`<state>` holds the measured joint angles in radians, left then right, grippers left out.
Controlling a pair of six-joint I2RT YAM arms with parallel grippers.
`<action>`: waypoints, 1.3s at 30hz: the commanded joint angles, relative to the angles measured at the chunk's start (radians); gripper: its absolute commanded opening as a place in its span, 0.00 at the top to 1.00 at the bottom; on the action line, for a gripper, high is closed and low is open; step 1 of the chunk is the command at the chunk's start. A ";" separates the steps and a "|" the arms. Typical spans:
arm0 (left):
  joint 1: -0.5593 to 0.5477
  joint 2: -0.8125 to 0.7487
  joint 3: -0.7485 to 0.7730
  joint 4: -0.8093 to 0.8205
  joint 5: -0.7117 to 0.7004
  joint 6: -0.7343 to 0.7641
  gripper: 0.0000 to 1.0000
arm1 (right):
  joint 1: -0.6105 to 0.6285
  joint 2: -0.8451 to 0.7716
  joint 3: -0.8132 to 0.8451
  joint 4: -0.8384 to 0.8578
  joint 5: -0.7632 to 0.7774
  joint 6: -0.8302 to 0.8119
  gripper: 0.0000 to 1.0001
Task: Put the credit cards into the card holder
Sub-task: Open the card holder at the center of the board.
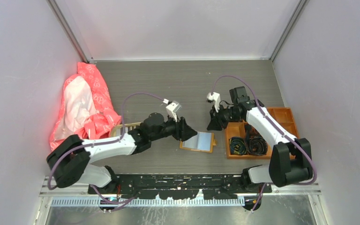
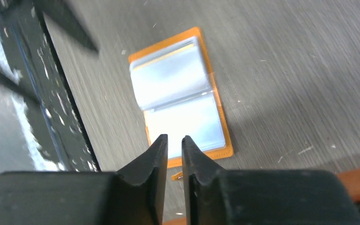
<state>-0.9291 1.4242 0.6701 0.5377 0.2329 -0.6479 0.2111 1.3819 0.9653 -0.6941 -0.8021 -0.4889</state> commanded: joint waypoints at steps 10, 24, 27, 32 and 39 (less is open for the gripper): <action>0.068 -0.216 -0.262 -0.033 -0.168 0.028 0.11 | 0.279 0.012 -0.168 -0.233 0.083 -1.066 0.87; 0.069 -0.233 -0.304 0.023 -0.100 -0.136 0.53 | 0.456 0.059 -0.216 0.041 0.435 -0.866 0.97; 0.069 -0.144 -0.266 0.057 -0.053 -0.167 0.54 | 0.458 0.040 -0.225 0.168 0.534 -0.712 0.97; 0.079 -0.022 -0.178 0.074 -0.029 -0.151 0.52 | 0.444 -0.004 -0.192 0.163 0.479 -0.604 0.94; 0.202 0.082 -0.058 -0.009 0.050 -0.066 0.44 | 0.349 0.002 -0.119 -0.008 0.218 -0.600 0.87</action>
<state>-0.7887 1.4712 0.5343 0.5194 0.2234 -0.7765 0.5861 1.4063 0.7937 -0.6357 -0.4519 -1.1217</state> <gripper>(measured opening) 0.543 0.126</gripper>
